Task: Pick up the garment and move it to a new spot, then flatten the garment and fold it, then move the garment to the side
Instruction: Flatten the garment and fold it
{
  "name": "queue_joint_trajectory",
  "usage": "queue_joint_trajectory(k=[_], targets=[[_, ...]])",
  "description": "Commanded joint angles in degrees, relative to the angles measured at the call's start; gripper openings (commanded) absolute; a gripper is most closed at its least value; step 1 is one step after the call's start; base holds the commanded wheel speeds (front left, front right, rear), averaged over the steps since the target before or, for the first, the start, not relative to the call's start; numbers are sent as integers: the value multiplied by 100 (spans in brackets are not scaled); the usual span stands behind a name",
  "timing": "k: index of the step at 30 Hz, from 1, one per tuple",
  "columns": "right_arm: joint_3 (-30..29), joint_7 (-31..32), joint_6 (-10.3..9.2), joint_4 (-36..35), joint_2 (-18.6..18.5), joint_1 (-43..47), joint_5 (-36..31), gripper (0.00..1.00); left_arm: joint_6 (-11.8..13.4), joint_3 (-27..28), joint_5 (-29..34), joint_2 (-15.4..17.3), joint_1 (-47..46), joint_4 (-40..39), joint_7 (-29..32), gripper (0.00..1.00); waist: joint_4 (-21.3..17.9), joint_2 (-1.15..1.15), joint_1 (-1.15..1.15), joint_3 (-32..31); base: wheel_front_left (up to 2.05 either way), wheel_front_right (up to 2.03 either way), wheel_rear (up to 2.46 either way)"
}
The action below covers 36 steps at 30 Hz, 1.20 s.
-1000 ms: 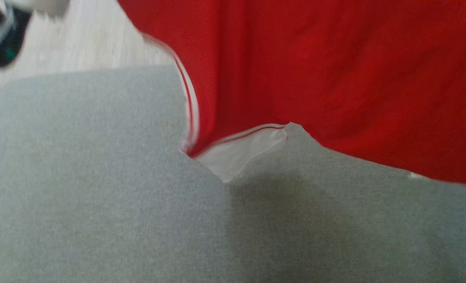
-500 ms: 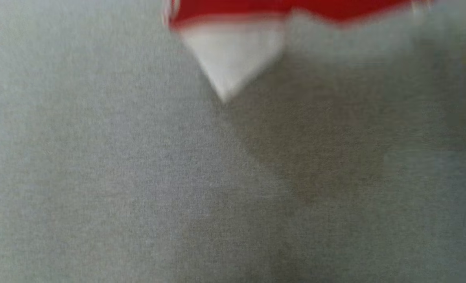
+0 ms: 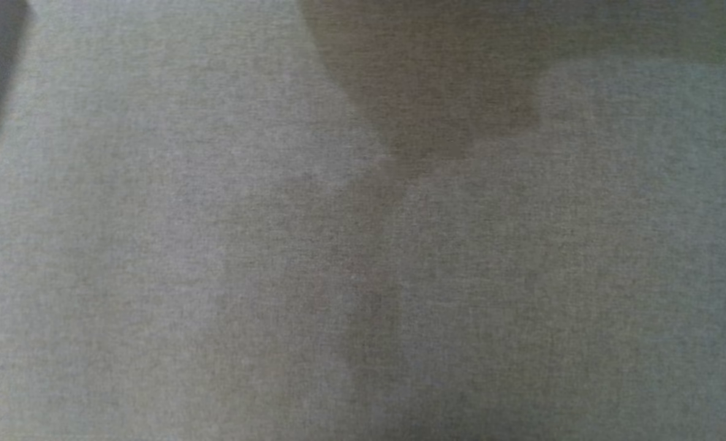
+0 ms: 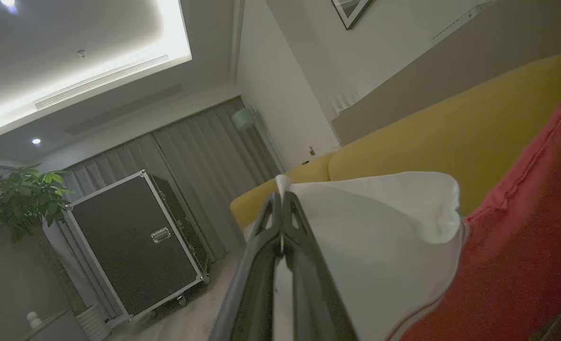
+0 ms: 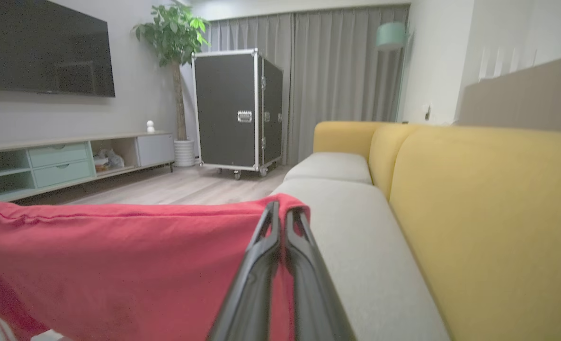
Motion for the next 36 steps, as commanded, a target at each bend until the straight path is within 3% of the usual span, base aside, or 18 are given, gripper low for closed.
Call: queue_joint_trajectory(k=[1,6,10,22,29,36], targets=[[57,-53,-4,-68,-157,314,94,0,-14,313,69,257,-35,-224,-3,0,41,0,-1,-10,0,0,0],[208,-101,-4,-74,-270,1206,507,0,-127,566,181,334,1320,-744,-3,0,63,0,-1,-331,0,0,0],[-98,-105,-4,-417,-368,2165,706,0,-195,622,314,567,2555,-1214,-4,0,4,0,-1,-720,0,0,0],[-1008,-107,-4,-1556,-322,5398,317,0,82,335,133,1311,5967,-2204,20,0,-254,0,-1,-1838,0,0,0],[-1447,-107,-4,-2009,-324,6794,156,0,162,127,-286,1494,7033,-2638,227,0,-266,0,-1,-2127,0,0,0],[-1722,-107,-4,-2202,-273,7316,25,0,299,157,-378,1634,7244,-2962,353,0,-284,0,-1,-2035,0,0,0]])
